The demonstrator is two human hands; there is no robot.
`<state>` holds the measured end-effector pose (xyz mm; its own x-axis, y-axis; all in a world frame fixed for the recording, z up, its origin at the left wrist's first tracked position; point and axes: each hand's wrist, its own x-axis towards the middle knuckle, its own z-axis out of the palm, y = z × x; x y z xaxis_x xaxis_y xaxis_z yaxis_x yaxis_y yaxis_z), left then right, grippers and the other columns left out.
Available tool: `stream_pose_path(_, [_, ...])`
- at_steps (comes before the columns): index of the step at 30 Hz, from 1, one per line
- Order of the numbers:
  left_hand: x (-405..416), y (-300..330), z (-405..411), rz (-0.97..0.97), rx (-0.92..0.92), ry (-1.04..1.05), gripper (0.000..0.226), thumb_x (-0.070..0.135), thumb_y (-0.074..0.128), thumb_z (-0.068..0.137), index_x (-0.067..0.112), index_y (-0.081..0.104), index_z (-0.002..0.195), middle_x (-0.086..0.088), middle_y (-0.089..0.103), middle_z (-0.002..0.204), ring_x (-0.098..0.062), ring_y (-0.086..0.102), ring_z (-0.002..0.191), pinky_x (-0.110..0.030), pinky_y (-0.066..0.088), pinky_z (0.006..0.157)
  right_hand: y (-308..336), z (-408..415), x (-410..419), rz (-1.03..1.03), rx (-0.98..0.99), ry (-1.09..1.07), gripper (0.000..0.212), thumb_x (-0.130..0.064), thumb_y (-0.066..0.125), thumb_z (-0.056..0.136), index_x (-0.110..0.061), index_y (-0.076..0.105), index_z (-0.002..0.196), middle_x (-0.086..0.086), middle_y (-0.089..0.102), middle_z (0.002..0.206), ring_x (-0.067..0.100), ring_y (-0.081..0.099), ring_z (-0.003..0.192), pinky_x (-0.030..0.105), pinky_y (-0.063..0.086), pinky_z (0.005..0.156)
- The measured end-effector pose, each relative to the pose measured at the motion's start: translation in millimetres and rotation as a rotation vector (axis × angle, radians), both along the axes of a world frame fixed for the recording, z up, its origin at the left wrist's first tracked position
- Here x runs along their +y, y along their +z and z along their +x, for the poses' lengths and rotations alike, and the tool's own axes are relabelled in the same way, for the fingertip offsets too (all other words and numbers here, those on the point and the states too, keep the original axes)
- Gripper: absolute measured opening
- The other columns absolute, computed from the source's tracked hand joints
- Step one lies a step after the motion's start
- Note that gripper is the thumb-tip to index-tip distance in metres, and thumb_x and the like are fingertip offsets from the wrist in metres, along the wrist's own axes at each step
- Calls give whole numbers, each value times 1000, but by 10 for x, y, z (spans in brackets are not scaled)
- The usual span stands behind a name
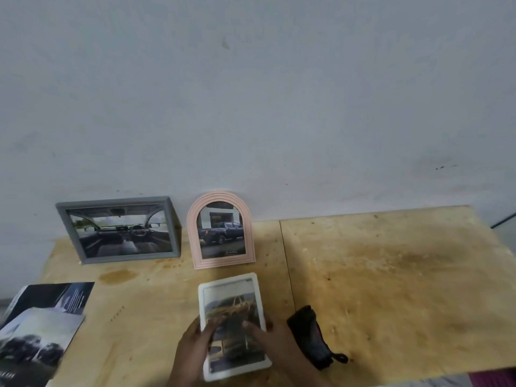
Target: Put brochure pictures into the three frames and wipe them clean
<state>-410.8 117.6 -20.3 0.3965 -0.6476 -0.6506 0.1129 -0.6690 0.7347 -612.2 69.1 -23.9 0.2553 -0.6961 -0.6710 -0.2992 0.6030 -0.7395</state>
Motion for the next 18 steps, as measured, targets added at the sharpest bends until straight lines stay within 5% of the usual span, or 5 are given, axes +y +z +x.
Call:
stream_pose_path(3, [-306,148,-319,-109,-24,-70,23,37,71,94,28,68,115,4,78,101,-11,76,84,-28,62,74,87,-297,-195,-128,42,-94,44,-56,83,76,-36,70,113,-13,77,104,8,73,98,37,61,88])
stream_pose_path(8, [-909,185,-858,-273,-11,-303,30,51,72,90,39,64,117,6,75,112,-14,73,104,-42,62,91,127,-765,-771,-356,241,-226,52,-67,77,75,-33,69,113,-8,75,102,10,73,92,35,63,75])
stream_pose_path(10, [-1175,176,-991,-291,-32,-360,48,61,71,86,39,59,126,7,72,120,-14,69,112,-43,60,96,126,-865,-1039,-387,278,-248,49,-59,78,81,-27,67,117,-8,74,100,12,73,89,37,64,73])
stream_pose_path(14, [-1754,11,-1128,-279,-80,-401,109,97,59,62,36,41,151,1,55,150,-23,54,135,-52,50,110,223,-918,-1601,-453,296,-261,43,-43,74,90,-23,58,125,-13,63,99,-1,59,82,16,46,61])
stream_pose_path(18, [-2178,101,-1181,-317,-54,-376,100,77,67,79,33,28,160,4,36,164,-20,36,149,-51,34,121,239,-942,-2063,-451,222,-370,66,-44,71,93,-17,46,148,6,59,136,23,61,117,24,50,77])
